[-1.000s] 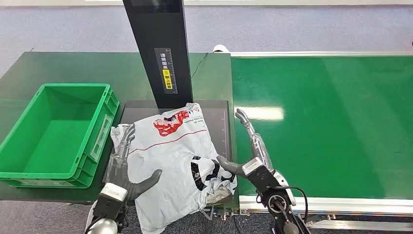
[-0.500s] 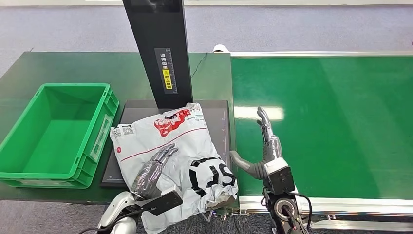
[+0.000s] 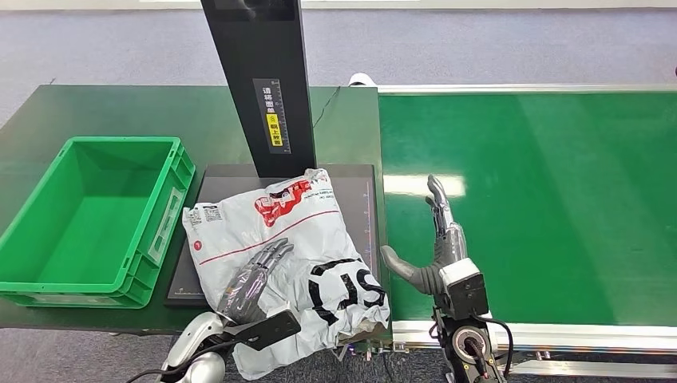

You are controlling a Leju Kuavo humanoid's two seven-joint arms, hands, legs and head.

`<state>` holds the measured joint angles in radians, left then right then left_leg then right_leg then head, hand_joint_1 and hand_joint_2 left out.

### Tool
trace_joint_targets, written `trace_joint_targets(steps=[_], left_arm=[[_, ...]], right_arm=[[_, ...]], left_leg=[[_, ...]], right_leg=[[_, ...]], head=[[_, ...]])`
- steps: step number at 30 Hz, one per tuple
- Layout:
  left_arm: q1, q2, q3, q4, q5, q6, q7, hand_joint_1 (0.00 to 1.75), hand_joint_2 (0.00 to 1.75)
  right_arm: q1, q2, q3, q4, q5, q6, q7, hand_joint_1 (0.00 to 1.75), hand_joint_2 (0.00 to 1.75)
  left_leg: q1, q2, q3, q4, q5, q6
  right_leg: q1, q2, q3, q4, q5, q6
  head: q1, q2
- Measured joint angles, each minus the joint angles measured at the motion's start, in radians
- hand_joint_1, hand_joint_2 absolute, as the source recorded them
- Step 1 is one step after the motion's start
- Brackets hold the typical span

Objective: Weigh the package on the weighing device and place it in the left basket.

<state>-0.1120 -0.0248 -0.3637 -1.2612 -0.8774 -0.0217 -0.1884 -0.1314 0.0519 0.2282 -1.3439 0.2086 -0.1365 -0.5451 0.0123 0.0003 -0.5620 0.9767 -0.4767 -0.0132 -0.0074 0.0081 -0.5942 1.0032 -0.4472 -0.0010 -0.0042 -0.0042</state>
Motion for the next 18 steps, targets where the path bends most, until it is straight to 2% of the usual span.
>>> trace_joint_targets(steps=[5, 6, 9, 13, 14, 18], left_arm=[[-0.008, 0.001, 0.000, 0.011, -0.010, -0.038, 0.044, 0.00, 1.75], [-0.012, 0.001, 0.000, 0.018, -0.011, -0.056, 0.062, 0.35, 1.75], [-0.034, 0.001, 0.000, 0.048, -0.002, -0.099, 0.098, 1.65, 1.75], [-0.059, 0.000, 0.004, 0.085, 0.022, -0.088, 0.084, 1.69, 1.75], [-0.062, 0.000, 0.006, 0.089, 0.028, -0.075, 0.076, 1.75, 1.75], [-0.066, -0.006, 0.023, 0.094, 0.063, 0.007, 0.027, 1.75, 1.75]], right_arm=[[0.004, 0.004, -0.005, -0.005, -0.014, 0.017, 0.002, 0.00, 1.75], [0.005, 0.005, -0.008, -0.007, -0.016, 0.022, 0.003, 0.00, 1.75], [0.005, 0.008, -0.011, -0.011, -0.006, 0.039, 0.012, 0.00, 1.75], [0.008, 0.014, -0.011, -0.014, 0.015, 0.052, 0.022, 0.00, 1.75], [0.011, 0.015, -0.011, -0.017, 0.020, 0.052, 0.023, 0.00, 1.75], [0.028, 0.019, -0.012, -0.036, 0.028, 0.050, 0.028, 0.00, 1.75]], left_leg=[[0.000, 0.000, 0.000, 0.000, 0.000, 0.000], [0.000, 0.000, 0.001, 0.000, 0.000, 0.000], [0.000, -0.001, 0.003, 0.000, 0.000, 0.000], [0.000, -0.001, 0.007, -0.001, -0.001, 0.000], [0.000, -0.001, 0.008, -0.001, -0.001, 0.000], [0.000, 0.000, 0.009, -0.001, 0.000, 0.000]], right_leg=[[0.000, 0.000, 0.001, 0.000, 0.000, 0.000], [0.000, 0.000, 0.001, 0.000, 0.000, 0.000], [0.000, 0.000, 0.004, 0.000, 0.000, 0.000], [0.000, 0.000, 0.010, 0.000, -0.001, 0.000], [0.000, 0.000, 0.010, 0.000, -0.001, 0.000], [0.000, 0.000, 0.011, 0.000, 0.000, 0.000]], head=[[0.000, 0.000], [0.000, 0.000], [0.000, 0.000], [0.000, 0.000], [0.000, 0.000], [0.000, 0.000]])
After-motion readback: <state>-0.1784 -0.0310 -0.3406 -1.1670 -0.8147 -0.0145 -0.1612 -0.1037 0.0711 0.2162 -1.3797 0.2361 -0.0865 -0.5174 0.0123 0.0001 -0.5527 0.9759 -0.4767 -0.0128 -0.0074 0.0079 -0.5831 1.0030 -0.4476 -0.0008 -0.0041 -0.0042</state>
